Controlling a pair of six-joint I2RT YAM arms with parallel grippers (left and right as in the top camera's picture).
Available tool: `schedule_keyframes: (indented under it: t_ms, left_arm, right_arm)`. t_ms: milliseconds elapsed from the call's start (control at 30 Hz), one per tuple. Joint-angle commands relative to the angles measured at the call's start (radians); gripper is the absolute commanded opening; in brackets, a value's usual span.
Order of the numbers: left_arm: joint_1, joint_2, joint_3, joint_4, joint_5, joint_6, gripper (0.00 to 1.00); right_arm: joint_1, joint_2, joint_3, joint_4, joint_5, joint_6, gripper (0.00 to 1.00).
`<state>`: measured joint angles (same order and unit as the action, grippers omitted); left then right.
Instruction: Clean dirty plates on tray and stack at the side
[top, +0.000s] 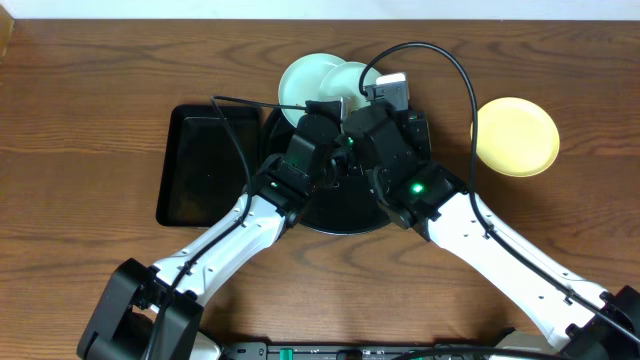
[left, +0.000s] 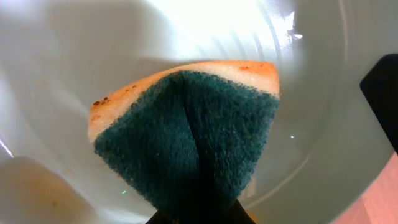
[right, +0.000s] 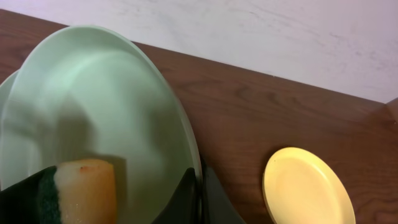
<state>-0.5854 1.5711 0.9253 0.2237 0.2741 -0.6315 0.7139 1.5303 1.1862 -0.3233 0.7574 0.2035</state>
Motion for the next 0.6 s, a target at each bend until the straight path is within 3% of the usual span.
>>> schedule_keyframes:
  t_ms: [0,567]
  left_arm:
    - [-0.006,0.01,0.006,0.009,-0.007,0.006,0.08]
    - [-0.004,0.062,0.006,-0.001,-0.157,0.01,0.08]
  right_arm:
    - [0.028,-0.021,-0.004,0.006,-0.006,0.009,0.01]
    - [0.08,-0.083,-0.003,0.004,-0.006,0.008,0.01]
